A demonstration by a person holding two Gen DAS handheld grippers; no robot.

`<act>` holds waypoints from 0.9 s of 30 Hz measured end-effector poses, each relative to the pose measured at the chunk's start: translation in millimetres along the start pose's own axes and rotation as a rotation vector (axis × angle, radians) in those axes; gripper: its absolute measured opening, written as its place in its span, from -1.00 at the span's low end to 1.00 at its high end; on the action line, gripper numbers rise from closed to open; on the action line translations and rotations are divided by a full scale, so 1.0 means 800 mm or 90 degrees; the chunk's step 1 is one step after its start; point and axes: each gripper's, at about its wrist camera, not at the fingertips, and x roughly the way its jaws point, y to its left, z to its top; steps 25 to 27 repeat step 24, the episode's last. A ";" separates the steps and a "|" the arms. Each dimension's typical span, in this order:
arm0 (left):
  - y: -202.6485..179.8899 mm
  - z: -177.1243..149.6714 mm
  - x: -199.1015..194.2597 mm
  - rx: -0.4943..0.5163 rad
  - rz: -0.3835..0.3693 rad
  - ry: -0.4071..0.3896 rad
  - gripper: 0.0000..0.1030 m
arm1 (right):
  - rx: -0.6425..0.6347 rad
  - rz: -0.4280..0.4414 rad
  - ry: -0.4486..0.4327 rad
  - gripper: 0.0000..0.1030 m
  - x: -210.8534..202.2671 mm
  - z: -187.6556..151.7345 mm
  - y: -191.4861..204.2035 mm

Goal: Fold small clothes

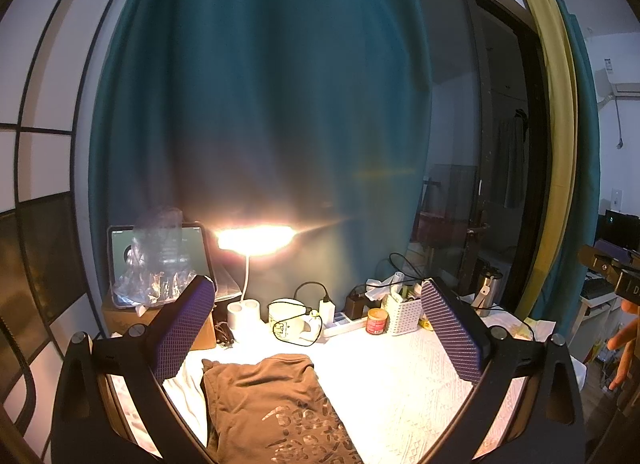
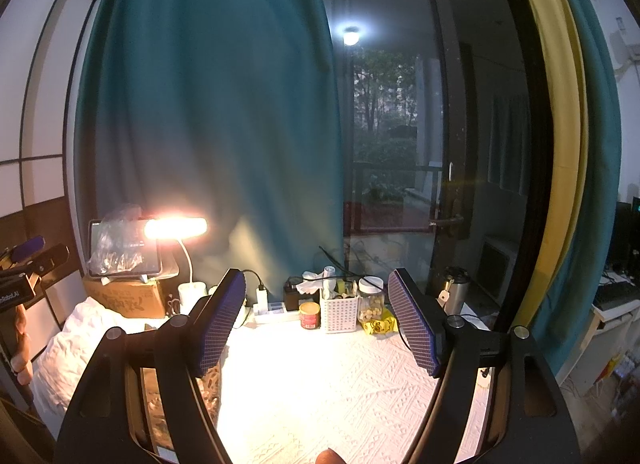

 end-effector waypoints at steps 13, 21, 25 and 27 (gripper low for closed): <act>-0.001 0.000 0.000 0.000 0.001 0.000 0.98 | 0.000 0.001 0.006 0.50 0.002 -0.003 -0.003; -0.003 -0.001 -0.001 0.001 -0.002 0.002 0.98 | -0.002 0.001 0.014 0.50 0.005 -0.003 -0.004; -0.007 -0.003 -0.002 0.010 -0.003 0.001 0.98 | -0.002 0.002 0.016 0.50 0.008 -0.003 -0.005; -0.007 -0.003 -0.002 0.010 -0.003 0.001 0.98 | -0.002 0.002 0.016 0.50 0.008 -0.003 -0.005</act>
